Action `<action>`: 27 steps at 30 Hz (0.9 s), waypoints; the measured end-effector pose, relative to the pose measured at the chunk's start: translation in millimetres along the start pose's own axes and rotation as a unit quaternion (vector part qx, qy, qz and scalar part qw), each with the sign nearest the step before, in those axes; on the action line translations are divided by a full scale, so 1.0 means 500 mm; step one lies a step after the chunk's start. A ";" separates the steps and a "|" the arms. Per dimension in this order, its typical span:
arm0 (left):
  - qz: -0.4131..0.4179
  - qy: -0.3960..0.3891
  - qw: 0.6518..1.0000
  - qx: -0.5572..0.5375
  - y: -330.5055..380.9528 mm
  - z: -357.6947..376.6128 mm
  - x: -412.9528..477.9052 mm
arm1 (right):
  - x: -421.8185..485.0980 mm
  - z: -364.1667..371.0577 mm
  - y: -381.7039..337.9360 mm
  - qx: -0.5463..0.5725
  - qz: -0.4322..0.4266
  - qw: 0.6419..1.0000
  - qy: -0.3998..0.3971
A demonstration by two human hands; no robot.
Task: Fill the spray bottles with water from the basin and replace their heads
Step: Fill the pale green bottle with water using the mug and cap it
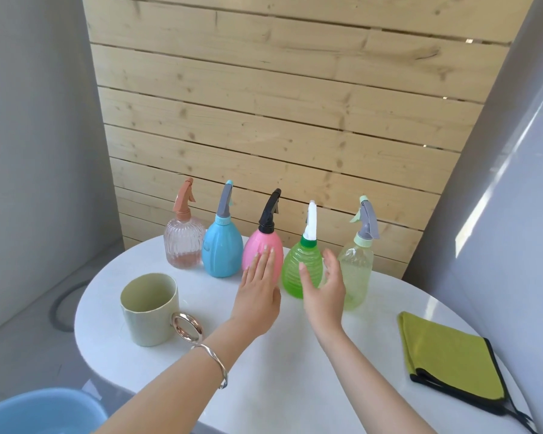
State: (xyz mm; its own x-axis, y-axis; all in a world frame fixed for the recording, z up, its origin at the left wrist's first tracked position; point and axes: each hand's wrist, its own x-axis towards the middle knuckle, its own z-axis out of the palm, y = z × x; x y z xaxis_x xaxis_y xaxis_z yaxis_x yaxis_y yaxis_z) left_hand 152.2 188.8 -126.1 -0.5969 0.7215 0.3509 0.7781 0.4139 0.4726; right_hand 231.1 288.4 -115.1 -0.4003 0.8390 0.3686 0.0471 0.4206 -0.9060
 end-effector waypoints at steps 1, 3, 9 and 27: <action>0.011 0.005 1.000 -0.023 0.006 0.004 -0.004 | -0.005 -0.020 -0.004 0.011 -0.036 0.999 0.021; 0.030 0.001 0.998 -0.064 0.027 0.014 -0.012 | -0.006 -0.061 -0.003 0.009 -0.092 0.993 0.071; -0.033 -0.039 0.977 -0.206 0.086 0.046 0.005 | 0.004 -0.081 0.008 0.006 -0.024 0.994 -0.109; -0.088 -0.060 0.952 -0.287 0.091 0.021 0.041 | 0.013 -0.087 -0.014 0.020 -0.064 0.994 -0.081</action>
State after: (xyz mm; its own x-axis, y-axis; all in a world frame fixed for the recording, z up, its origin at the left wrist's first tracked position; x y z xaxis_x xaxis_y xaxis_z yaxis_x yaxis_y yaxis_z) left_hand 177.7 228.3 -106.0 -0.6551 0.7412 0.1463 0.4116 0.1878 0.8918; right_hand 267.9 306.0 -97.3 -0.5435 0.7113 0.4456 -0.0492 0.5030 -0.8629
